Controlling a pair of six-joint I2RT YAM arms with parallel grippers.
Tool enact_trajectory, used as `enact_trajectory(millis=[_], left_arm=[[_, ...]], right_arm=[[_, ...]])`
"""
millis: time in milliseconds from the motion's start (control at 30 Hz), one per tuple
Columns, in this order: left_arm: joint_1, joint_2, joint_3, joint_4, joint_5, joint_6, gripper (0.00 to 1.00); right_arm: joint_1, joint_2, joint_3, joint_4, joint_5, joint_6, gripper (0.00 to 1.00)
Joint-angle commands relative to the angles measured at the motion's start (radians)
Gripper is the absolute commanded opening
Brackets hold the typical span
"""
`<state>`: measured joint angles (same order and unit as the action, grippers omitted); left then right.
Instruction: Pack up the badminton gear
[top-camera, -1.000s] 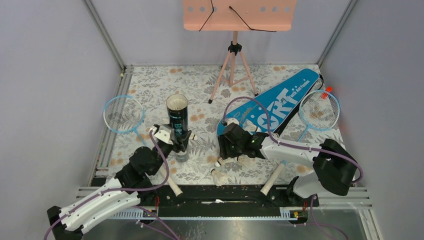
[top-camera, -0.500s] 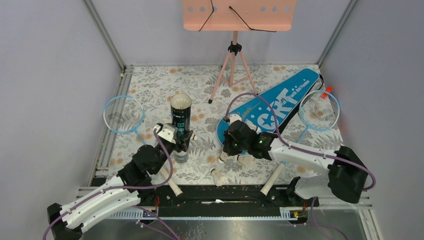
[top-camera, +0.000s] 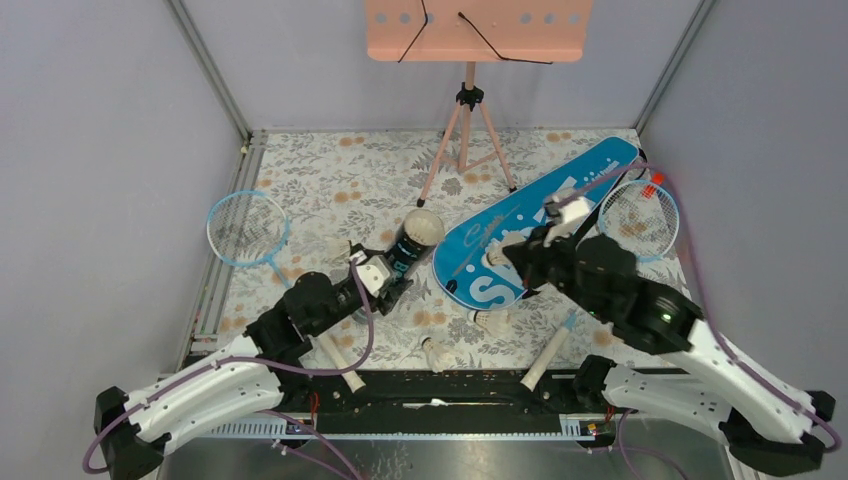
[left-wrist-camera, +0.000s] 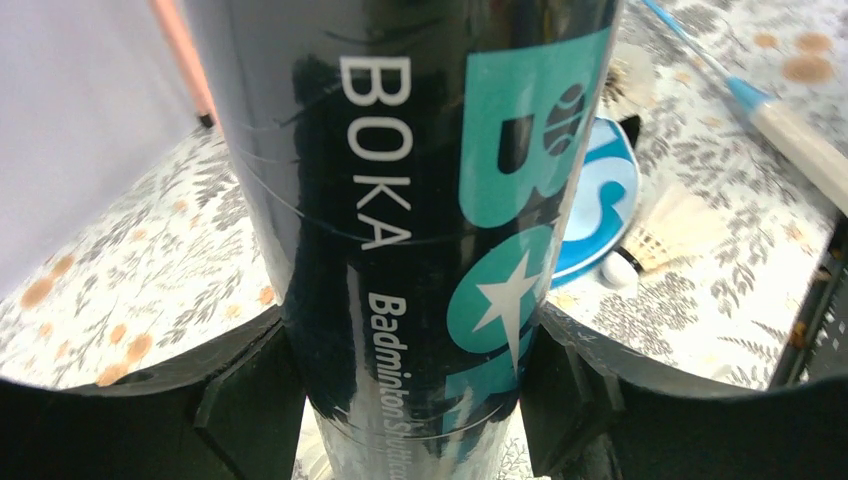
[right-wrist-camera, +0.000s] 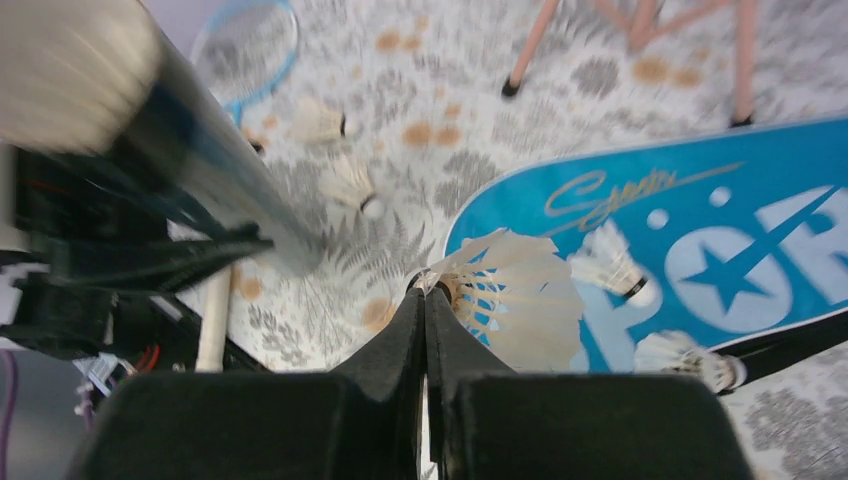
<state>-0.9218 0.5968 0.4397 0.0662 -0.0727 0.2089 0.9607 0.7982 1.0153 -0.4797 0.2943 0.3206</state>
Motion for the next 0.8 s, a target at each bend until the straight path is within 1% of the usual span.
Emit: enact_trajectory(millis=[0,167,300,467,633,767], left_arm=[[-0.001,0.059,0.068,-0.052,0.193,0.073,0.09],[-0.001,0.125,0.094,-0.065,0.243,0.085,0.10],[-0.001,0.155,0.110,-0.101,0.274,0.083,0.10],[-0.001,0.166,0.111,-0.099,0.299,0.083,0.10],[-0.002,0.160,0.104,-0.084,0.304,0.077,0.10],[-0.001,0.142,0.090,-0.071,0.313,0.073,0.10]], right_arm=[[-0.004,-0.099,0.112,-0.096,0.079,-0.104,0.00],[-0.004,-0.109,0.209,-0.095,-0.005,-0.150,0.00],[-0.004,-0.054,0.277,-0.077,-0.104,-0.170,0.00],[-0.004,0.047,0.371,-0.064,-0.199,-0.183,0.00],[-0.004,0.139,0.418,-0.088,-0.222,-0.184,0.00],[-0.003,0.150,0.391,-0.096,-0.220,-0.181,0.00]])
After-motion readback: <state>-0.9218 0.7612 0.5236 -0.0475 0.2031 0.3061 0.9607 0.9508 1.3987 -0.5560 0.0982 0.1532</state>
